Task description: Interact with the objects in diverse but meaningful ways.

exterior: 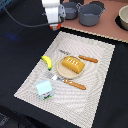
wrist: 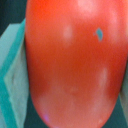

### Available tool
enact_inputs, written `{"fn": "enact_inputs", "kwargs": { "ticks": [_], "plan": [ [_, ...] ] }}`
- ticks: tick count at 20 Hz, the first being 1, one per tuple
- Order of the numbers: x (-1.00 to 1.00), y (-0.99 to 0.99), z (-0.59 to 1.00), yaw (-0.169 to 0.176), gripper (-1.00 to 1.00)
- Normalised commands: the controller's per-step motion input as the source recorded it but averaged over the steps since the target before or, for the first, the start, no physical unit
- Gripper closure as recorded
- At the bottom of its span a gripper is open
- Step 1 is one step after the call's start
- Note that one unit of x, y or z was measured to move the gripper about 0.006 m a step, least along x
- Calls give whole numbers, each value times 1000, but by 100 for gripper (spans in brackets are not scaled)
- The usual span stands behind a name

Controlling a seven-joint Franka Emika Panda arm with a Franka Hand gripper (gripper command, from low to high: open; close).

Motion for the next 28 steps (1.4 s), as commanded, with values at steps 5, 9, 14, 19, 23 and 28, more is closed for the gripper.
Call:
{"fn": "enact_inputs", "kwargs": {
  "ticks": [5, 9, 14, 19, 23, 28],
  "plan": [
    [449, 625, 845, 1, 100],
    [519, 680, 416, 18, 100],
    [614, 461, 67, 24, 100],
    [550, 344, -49, 18, 100],
    [135, 408, -202, 28, 100],
    [-43, 573, -140, 22, 100]
  ]
}}
